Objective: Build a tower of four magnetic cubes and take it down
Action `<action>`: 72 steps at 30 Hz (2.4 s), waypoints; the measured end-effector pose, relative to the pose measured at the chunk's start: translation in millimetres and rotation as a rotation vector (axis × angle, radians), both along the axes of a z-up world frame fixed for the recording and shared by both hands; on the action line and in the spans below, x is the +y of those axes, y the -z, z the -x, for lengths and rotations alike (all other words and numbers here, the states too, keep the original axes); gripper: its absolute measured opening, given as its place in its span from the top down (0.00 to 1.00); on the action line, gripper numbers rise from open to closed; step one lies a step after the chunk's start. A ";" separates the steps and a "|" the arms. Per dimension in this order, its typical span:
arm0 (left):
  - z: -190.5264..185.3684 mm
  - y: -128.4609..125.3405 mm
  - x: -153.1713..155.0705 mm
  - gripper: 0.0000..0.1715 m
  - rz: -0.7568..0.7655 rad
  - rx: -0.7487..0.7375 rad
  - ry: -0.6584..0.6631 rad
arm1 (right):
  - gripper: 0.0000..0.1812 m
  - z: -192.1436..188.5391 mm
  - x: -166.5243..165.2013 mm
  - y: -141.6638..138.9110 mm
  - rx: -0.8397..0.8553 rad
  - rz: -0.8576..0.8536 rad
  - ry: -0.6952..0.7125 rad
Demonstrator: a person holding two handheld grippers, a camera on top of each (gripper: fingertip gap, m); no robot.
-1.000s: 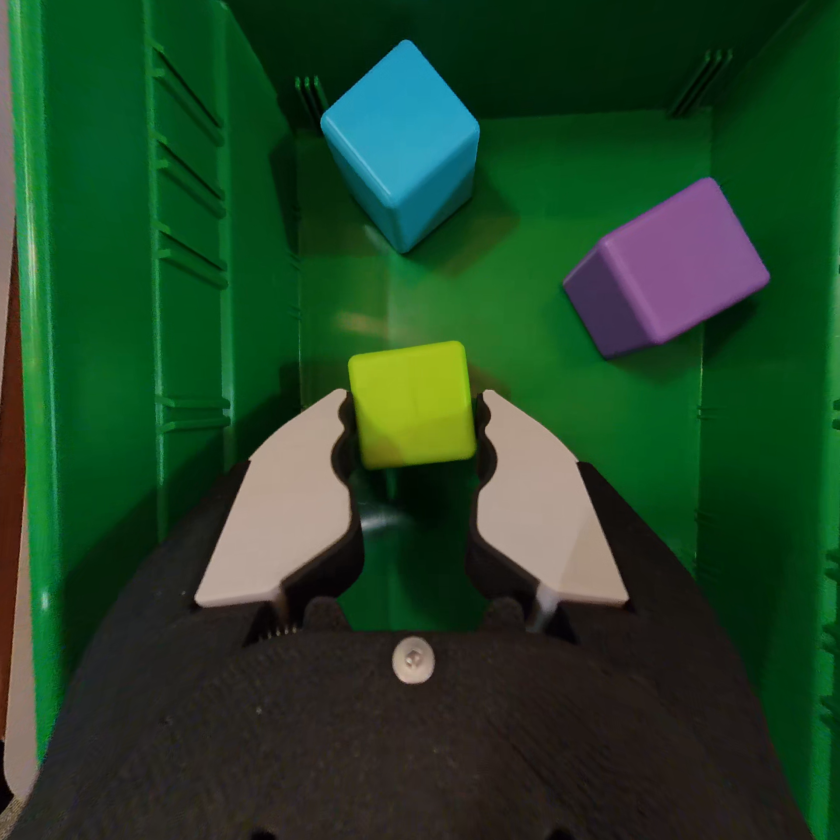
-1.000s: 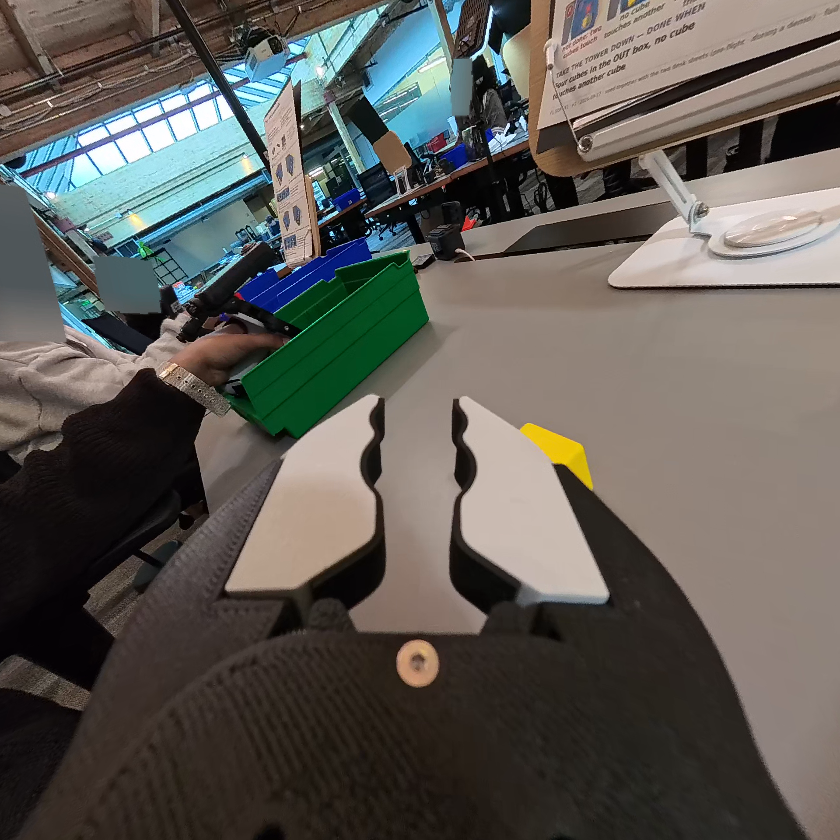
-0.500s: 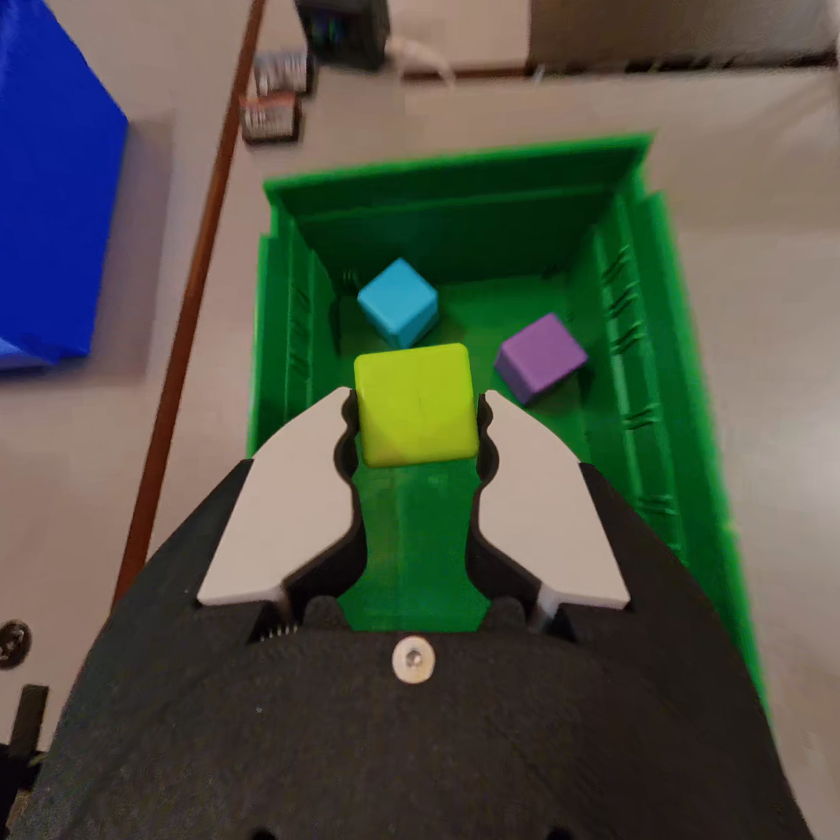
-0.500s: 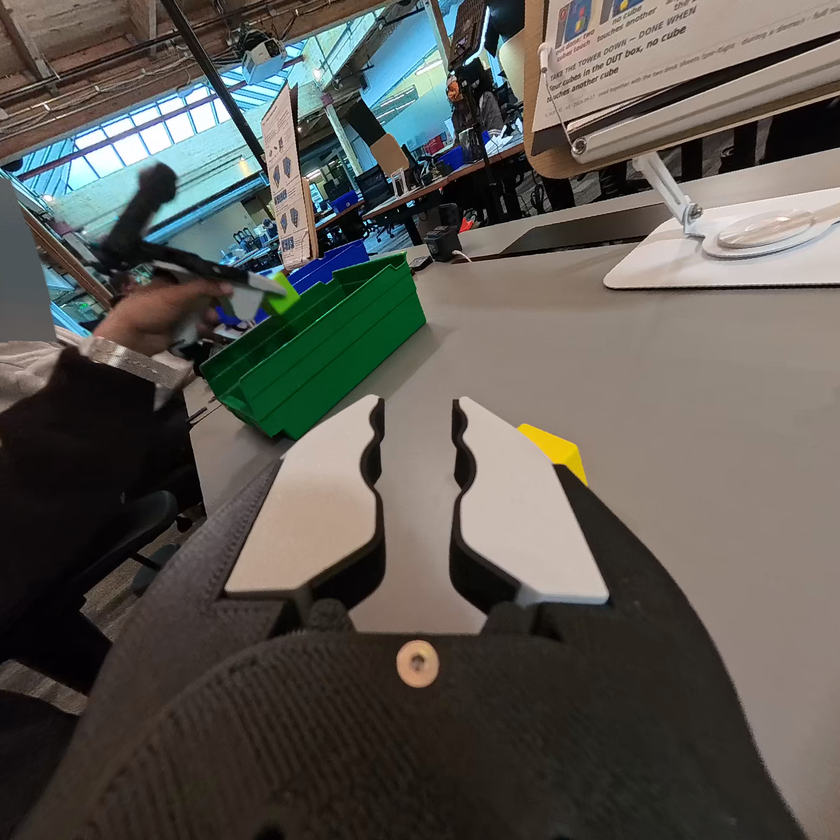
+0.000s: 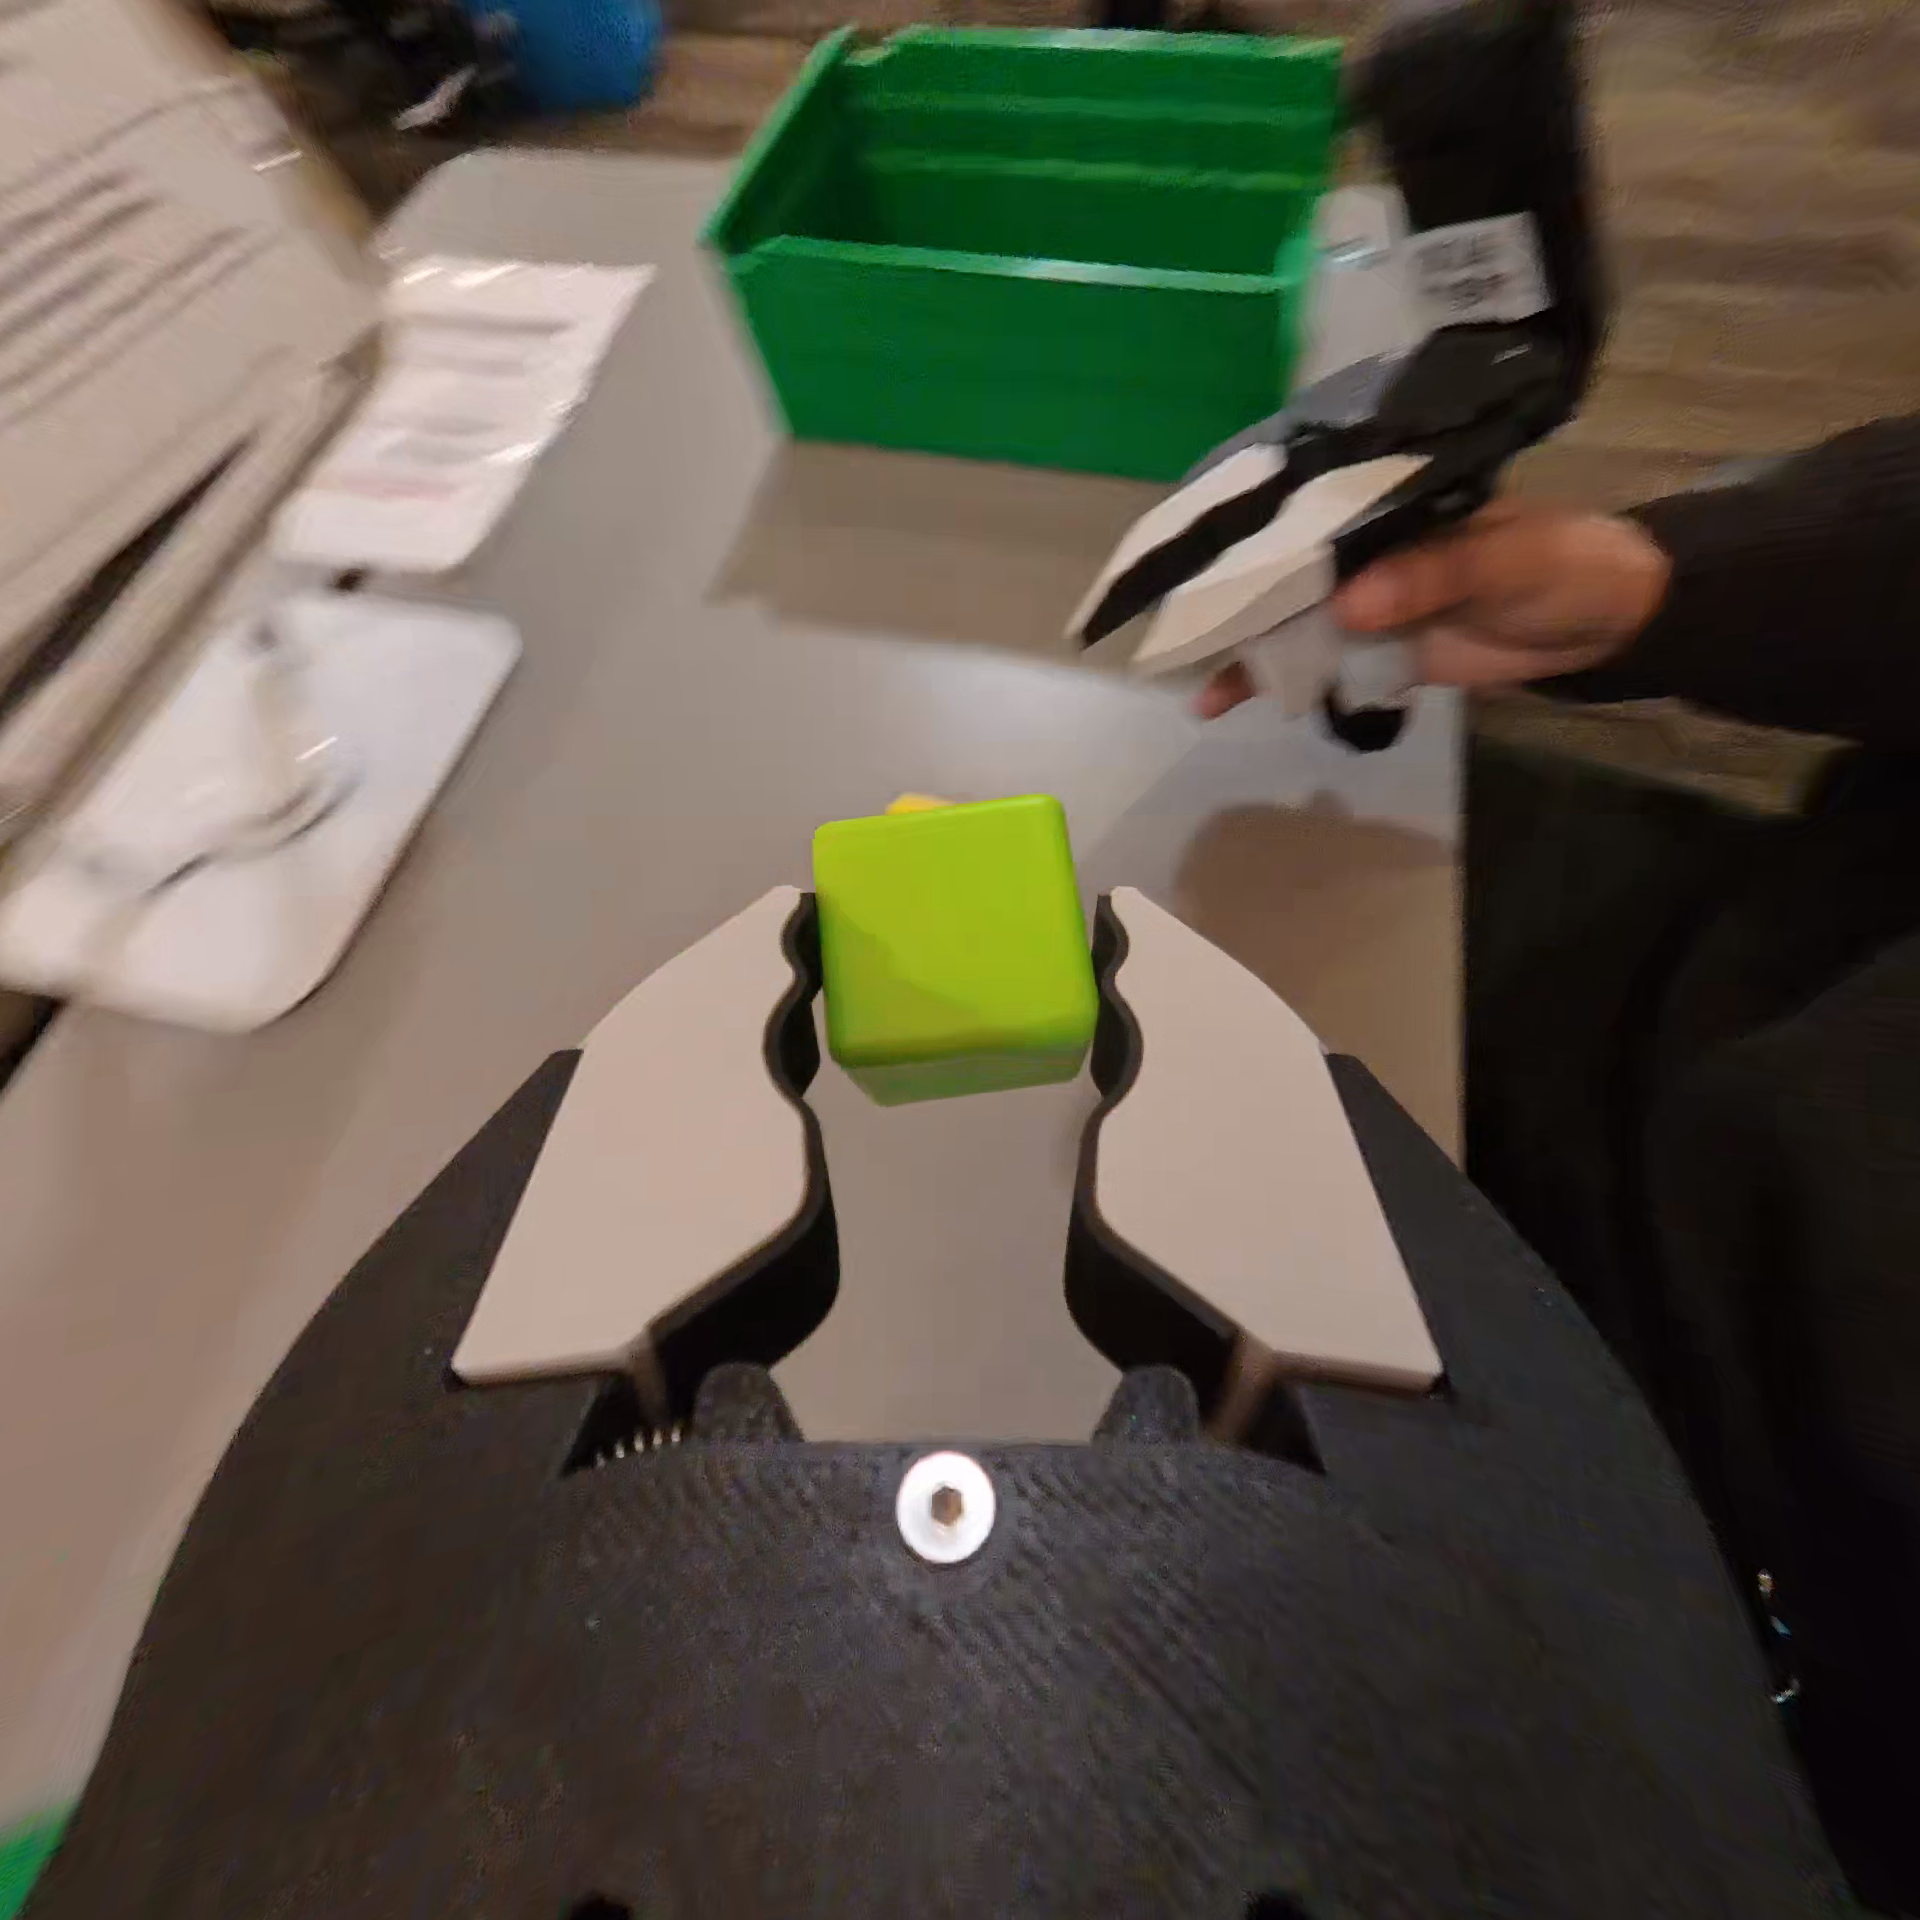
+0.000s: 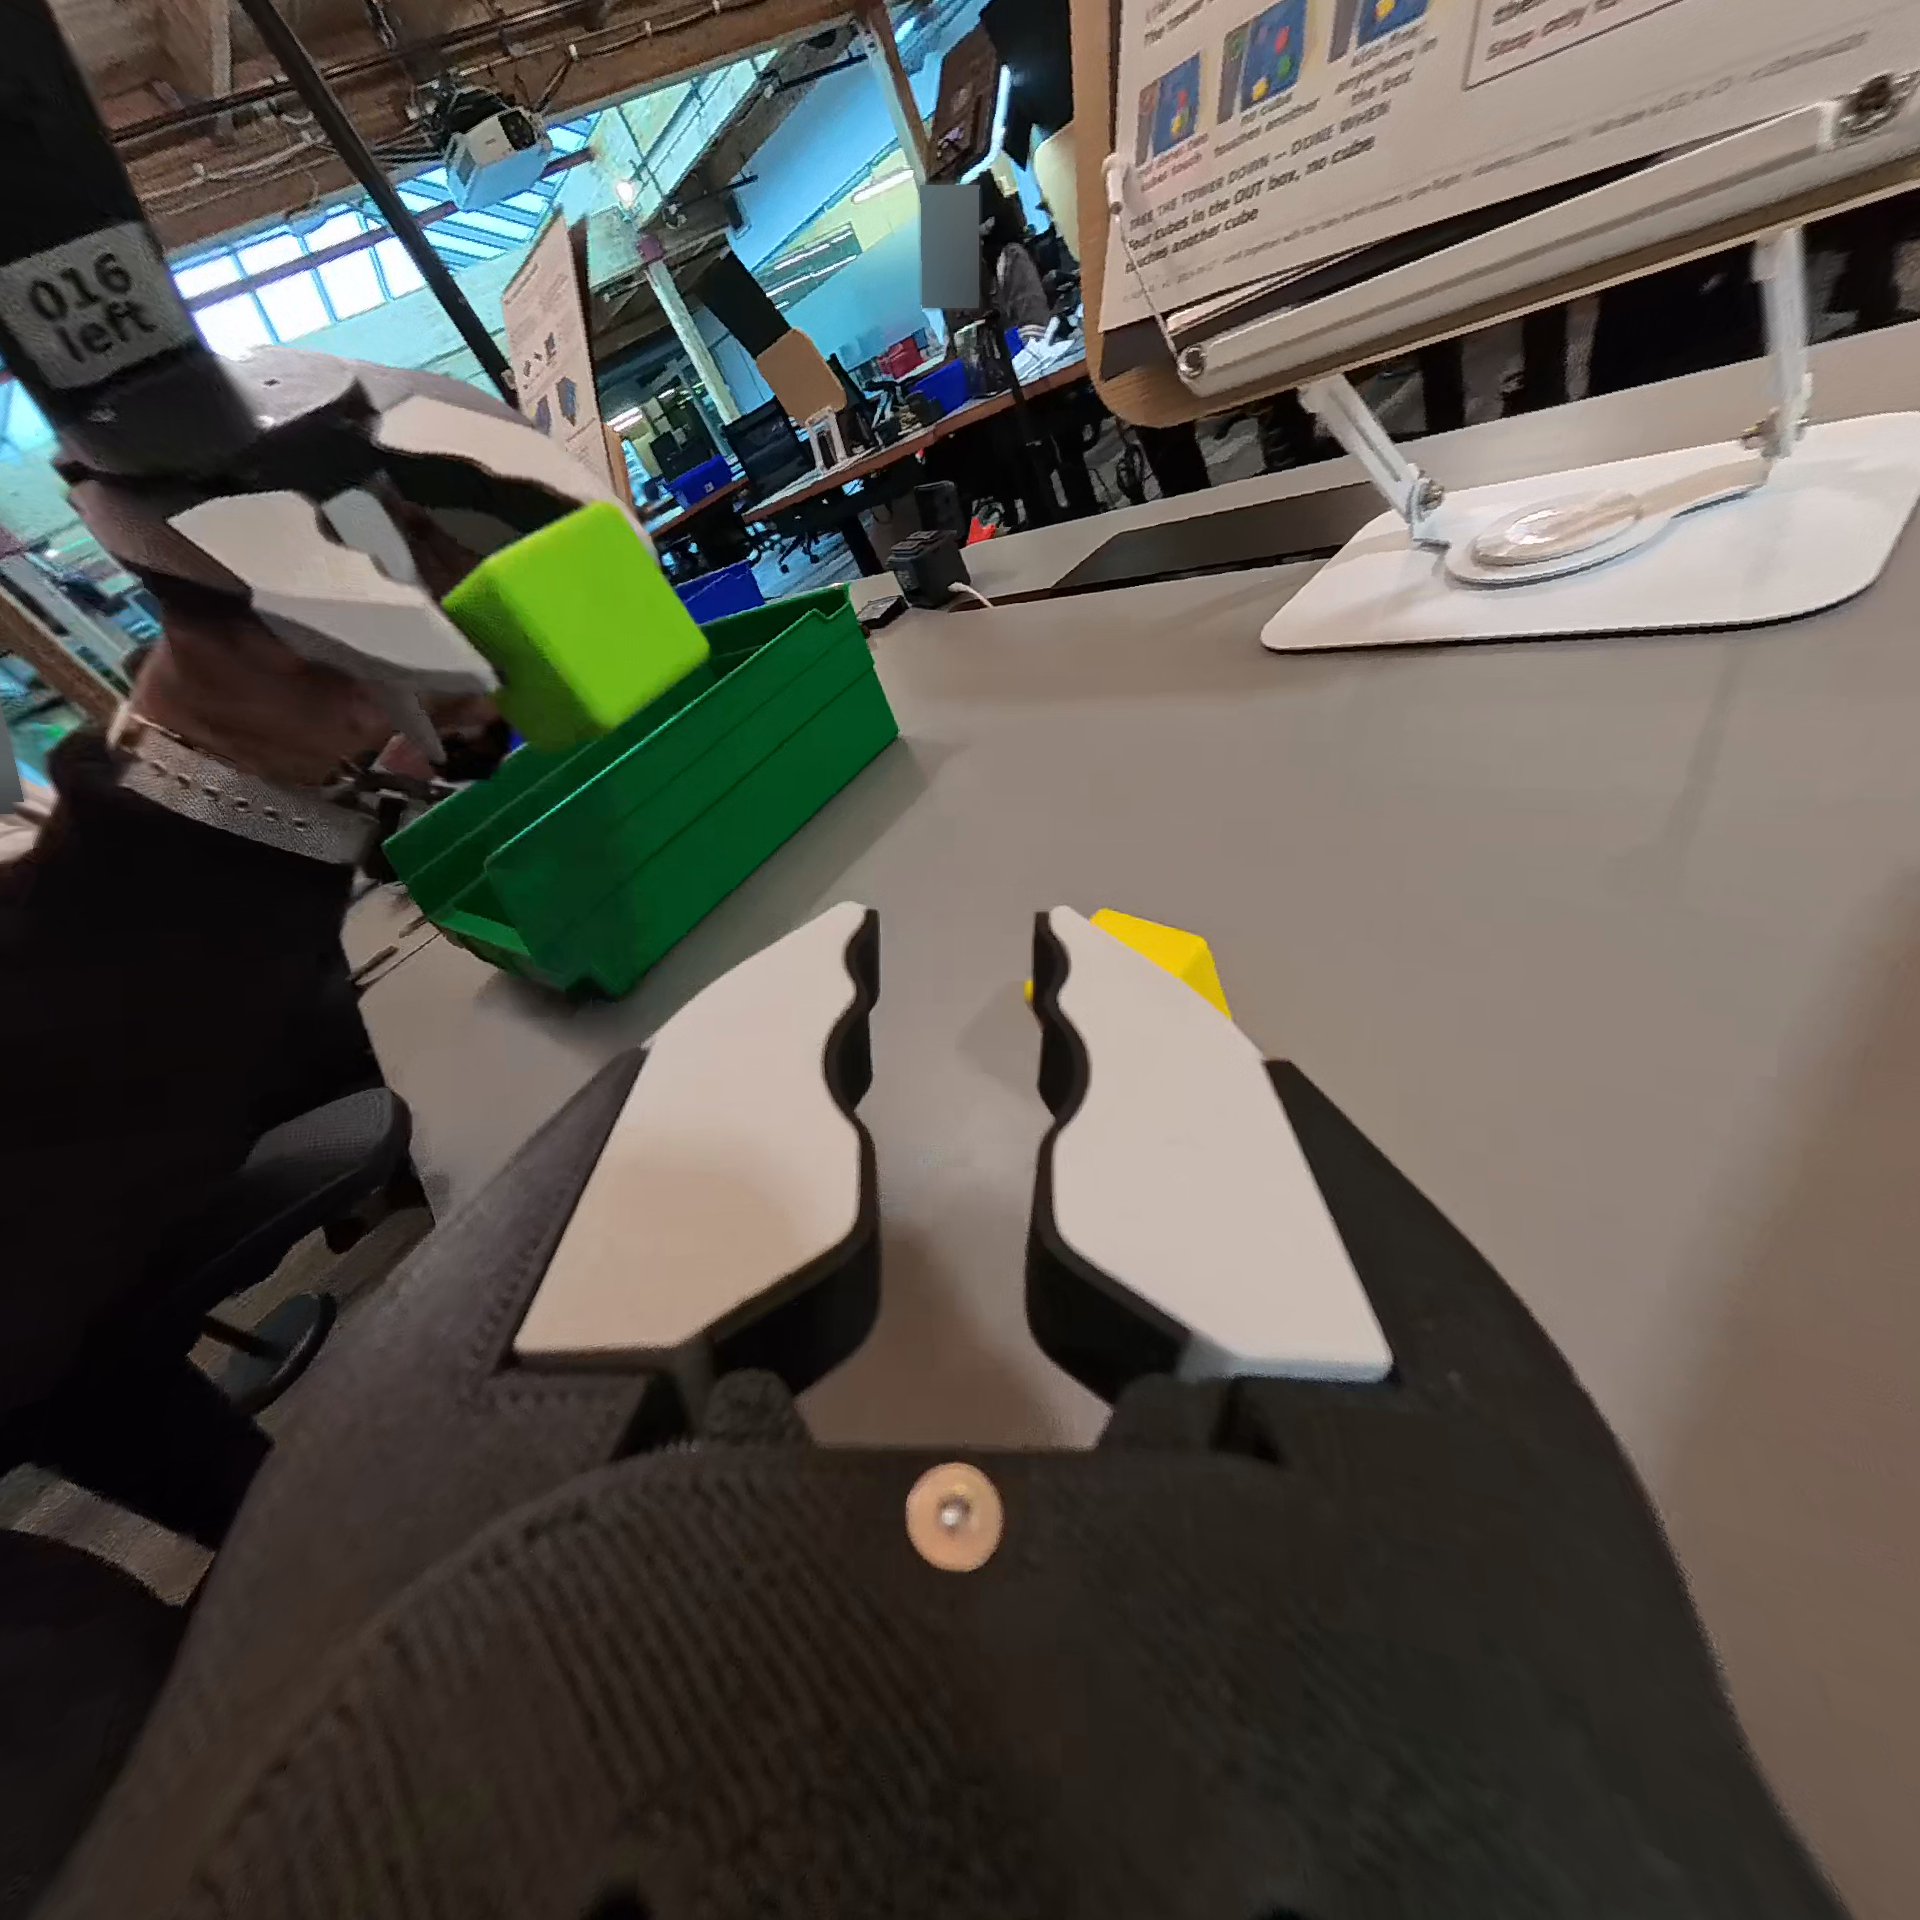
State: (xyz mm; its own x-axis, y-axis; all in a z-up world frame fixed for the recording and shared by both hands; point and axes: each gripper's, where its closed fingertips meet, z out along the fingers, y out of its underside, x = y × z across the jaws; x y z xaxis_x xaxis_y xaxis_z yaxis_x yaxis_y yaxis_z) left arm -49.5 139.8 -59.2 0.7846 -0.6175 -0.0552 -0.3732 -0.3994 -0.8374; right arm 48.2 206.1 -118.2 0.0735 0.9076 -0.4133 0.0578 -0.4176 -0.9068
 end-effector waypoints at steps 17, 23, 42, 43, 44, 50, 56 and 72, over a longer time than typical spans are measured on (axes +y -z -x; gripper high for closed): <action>-60.3 84.4 89.5 0.71 0.104 0.002 0.352 | 0.84 -95.6 24.3 2.9 0.032 0.067 0.270; -58.0 98.4 96.2 0.71 0.099 0.050 0.374 | 0.84 -103.2 23.8 3.5 0.038 0.080 0.286; -49.6 112.4 90.5 0.71 0.128 -0.062 0.349 | 0.84 -89.5 18.0 4.5 0.050 0.118 0.232; -49.6 112.4 90.2 0.71 0.128 -0.061 0.348 | 0.84 -89.1 17.8 4.7 0.049 0.118 0.231; -49.7 112.5 89.9 0.71 0.127 -0.059 0.348 | 0.84 -88.9 17.7 4.6 0.049 0.117 0.230; -52.9 117.5 86.5 0.71 0.146 -0.024 0.355 | 0.84 -87.3 17.1 5.2 0.047 0.120 0.224; -51.0 128.0 83.9 0.69 0.194 0.017 0.333 | 0.84 -86.6 17.5 5.0 0.048 0.121 0.221; -37.4 156.6 75.0 0.71 0.262 0.056 0.268 | 0.84 -69.7 12.7 4.8 0.051 0.137 0.166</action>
State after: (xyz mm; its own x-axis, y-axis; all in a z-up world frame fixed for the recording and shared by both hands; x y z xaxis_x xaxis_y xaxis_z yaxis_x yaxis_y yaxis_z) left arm -12.1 214.7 -215.8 0.5932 -0.7996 0.0937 -0.5358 -0.4789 -0.6954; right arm 117.8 218.7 -123.0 0.1928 0.8200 -0.5390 -0.0668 -0.5370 -0.8409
